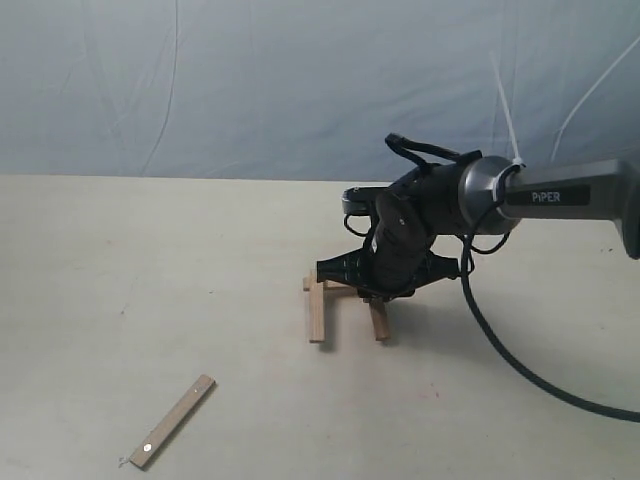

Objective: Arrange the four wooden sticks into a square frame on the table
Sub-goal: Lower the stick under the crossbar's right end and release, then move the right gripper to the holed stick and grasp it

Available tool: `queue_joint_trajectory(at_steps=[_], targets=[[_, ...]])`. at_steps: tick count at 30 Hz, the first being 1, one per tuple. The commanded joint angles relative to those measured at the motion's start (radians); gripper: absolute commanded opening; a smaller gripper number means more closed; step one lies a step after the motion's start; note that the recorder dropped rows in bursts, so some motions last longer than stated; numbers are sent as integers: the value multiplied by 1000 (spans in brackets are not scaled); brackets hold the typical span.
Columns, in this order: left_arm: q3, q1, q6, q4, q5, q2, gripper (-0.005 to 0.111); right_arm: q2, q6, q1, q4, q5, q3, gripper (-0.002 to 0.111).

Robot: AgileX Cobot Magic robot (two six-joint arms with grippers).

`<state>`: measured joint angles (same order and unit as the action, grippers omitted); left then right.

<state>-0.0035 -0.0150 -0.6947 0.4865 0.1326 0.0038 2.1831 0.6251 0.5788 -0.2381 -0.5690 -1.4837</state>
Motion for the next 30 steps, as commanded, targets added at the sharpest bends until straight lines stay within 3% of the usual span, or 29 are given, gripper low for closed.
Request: queue_joint_trajectory(at_steps=[1,3,6,10,14,16,19,30], targets=[[3,-7,0,5,2,-4,0,-3,2,3,23,-1,-9,27],[3,-7,0,5,2,-4,0,-5,2,3,25,-1,-9,43],[3,-7,0,5,2,-4,0,-30,2,3,25,-1,-9,51],[3,-7,0,5,2,-4,0,-103,-73,5,50,-37,-21,51],[3,-7,0,5,2,-4,0,-155,-390,37,165,-154,-71,51],[3,-7,0,5,2,-4,0,-165,-458,61,189,-217,-96,51],[3,-7,0,5,2,-4,0,-165,-408,81,189,-261,-117,51],[3,-7,0,5,2,-4,0,-46,-263,134,181,-123,-117,51]])
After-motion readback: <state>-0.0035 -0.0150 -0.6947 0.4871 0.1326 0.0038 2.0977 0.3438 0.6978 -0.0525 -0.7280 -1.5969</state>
